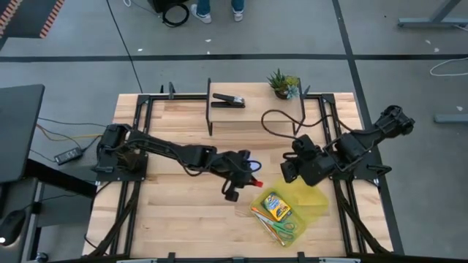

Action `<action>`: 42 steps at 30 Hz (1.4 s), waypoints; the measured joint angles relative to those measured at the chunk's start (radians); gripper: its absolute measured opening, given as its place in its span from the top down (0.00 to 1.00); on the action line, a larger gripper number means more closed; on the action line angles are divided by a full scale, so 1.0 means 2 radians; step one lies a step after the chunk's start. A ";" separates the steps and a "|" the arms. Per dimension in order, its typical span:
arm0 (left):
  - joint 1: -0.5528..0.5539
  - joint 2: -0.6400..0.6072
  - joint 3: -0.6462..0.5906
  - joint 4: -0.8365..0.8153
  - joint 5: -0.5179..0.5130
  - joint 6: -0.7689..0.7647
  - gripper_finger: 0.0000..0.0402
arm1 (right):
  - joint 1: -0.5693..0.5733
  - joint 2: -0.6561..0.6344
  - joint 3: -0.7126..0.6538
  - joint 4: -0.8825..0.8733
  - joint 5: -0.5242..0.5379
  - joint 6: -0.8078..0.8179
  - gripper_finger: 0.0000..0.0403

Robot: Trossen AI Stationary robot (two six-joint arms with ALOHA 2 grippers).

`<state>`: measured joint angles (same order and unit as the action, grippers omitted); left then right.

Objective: Pack school essentials
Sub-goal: Put the red eraser into the yellow supply box

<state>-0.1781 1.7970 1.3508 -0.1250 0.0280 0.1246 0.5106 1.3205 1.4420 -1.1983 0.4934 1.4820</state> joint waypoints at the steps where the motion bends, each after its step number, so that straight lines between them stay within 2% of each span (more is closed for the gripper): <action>1: 0.000 0.000 0.002 0.005 0.000 0.000 0.86 | 0.005 -0.001 -0.005 0.001 0.000 0.007 0.69; 8: -0.006 0.009 0.003 0.056 -0.001 -0.004 0.87 | 0.032 -0.001 -0.018 -0.017 0.000 0.041 0.69; 15: -0.031 0.053 0.003 0.156 0.001 -0.014 0.85 | 0.038 -0.013 -0.018 -0.035 0.002 0.070 0.69; 19: -0.045 0.081 0.002 0.186 0.001 -0.017 0.86 | 0.040 -0.024 -0.018 -0.036 0.002 0.075 0.69; 27: -0.063 0.135 0.002 0.186 0.001 -0.030 0.85 | 0.042 -0.030 -0.018 -0.043 0.018 0.084 0.69; 33: -0.068 0.155 0.002 0.188 0.002 -0.030 0.85 | 0.042 -0.029 -0.018 -0.043 0.019 0.084 0.69; 42: -0.070 0.174 0.002 0.175 0.001 -0.004 0.81 | 0.042 -0.028 -0.018 -0.043 0.019 0.088 0.69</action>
<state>-0.3179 2.1452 1.3544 0.2249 0.0303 0.1169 0.5945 1.2640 1.4059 -1.2842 0.5314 1.6574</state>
